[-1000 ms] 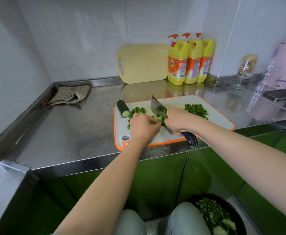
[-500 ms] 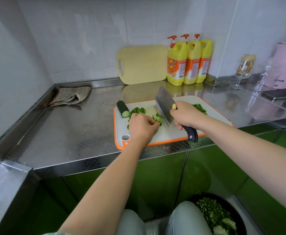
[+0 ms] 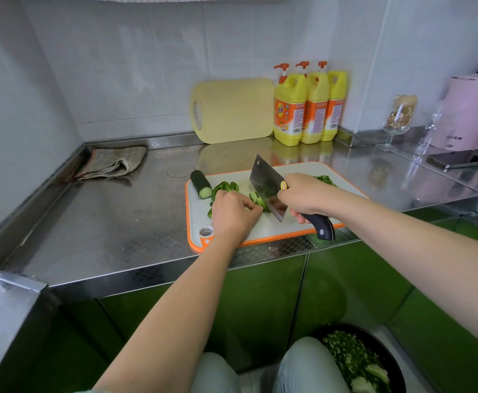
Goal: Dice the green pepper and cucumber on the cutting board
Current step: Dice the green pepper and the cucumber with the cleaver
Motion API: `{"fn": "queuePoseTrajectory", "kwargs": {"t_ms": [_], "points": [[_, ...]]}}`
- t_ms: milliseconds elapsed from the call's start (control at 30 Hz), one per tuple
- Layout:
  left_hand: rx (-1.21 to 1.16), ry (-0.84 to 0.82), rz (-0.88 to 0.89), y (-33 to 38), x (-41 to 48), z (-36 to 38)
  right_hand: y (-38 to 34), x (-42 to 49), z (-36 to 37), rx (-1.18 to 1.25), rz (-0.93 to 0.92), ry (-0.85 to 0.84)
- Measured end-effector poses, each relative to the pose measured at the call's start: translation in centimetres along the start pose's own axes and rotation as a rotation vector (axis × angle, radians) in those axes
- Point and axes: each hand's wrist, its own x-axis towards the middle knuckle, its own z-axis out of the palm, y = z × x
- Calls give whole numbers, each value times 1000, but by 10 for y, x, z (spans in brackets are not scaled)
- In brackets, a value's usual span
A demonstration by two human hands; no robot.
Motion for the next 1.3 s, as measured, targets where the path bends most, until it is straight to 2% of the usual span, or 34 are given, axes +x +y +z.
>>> {"fn": "queuePoseTrajectory", "kwargs": {"t_ms": [267, 500, 767, 967, 1167, 1300], "points": [[1, -19, 11, 0, 0, 0, -1, -3, 6, -116, -12, -50], [15, -14, -11, -2, 1, 2, -15, 13, 25, -340, 20, 12], [11, -17, -22, -2, 1, 2, -15, 20, 31, -274, 29, 19], [26, -5, -20, 0, 0, 1, -10, 16, 24, -256, 23, -48], [79, 34, 6, 3, -2, -5, 7, 20, 28, -120, 23, 45], [235, 86, 153, -3, -3, -8, 19, 22, 21, 15, -20, 94]]}}
